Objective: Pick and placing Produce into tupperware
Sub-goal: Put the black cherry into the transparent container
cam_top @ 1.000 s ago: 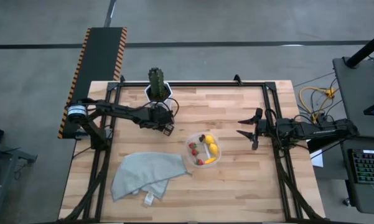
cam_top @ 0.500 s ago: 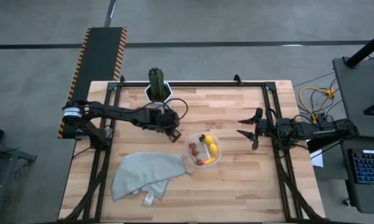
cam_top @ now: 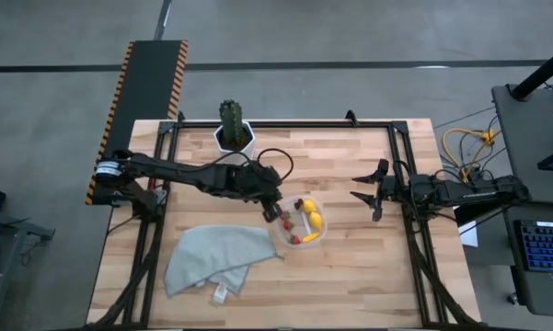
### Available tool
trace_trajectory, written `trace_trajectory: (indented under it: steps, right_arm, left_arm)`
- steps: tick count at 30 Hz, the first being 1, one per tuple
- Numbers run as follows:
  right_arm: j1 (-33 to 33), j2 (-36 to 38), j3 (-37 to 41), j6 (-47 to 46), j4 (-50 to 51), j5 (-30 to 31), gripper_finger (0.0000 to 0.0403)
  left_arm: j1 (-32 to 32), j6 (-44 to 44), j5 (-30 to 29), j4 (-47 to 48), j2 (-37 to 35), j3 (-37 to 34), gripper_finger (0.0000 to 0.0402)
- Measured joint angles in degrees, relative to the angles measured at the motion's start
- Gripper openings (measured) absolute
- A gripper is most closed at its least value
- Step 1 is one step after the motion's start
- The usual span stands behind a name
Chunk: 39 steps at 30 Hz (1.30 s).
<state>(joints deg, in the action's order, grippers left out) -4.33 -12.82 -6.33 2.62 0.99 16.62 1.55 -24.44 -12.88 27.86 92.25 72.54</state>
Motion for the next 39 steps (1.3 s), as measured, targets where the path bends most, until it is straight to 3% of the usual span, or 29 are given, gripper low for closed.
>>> trace_trajectory:
  steps: [13,29,39]
  right_arm:
    - [0.01,0.02,-0.02,-0.03,0.05,-0.02,0.0194]
    - [0.01,-0.81,-0.04,-0.21,0.14,0.11,0.0194]
    - [0.01,-0.76,-0.04,-0.21,0.07,0.08,0.0194]
  left_arm:
    - [0.69,3.93,6.53,-15.27,5.09,-0.75,0.0085]
    - [1.04,3.95,11.95,-16.83,17.06,2.74,0.0085]
    - [1.07,3.87,12.34,-17.03,18.96,2.87,0.0085]
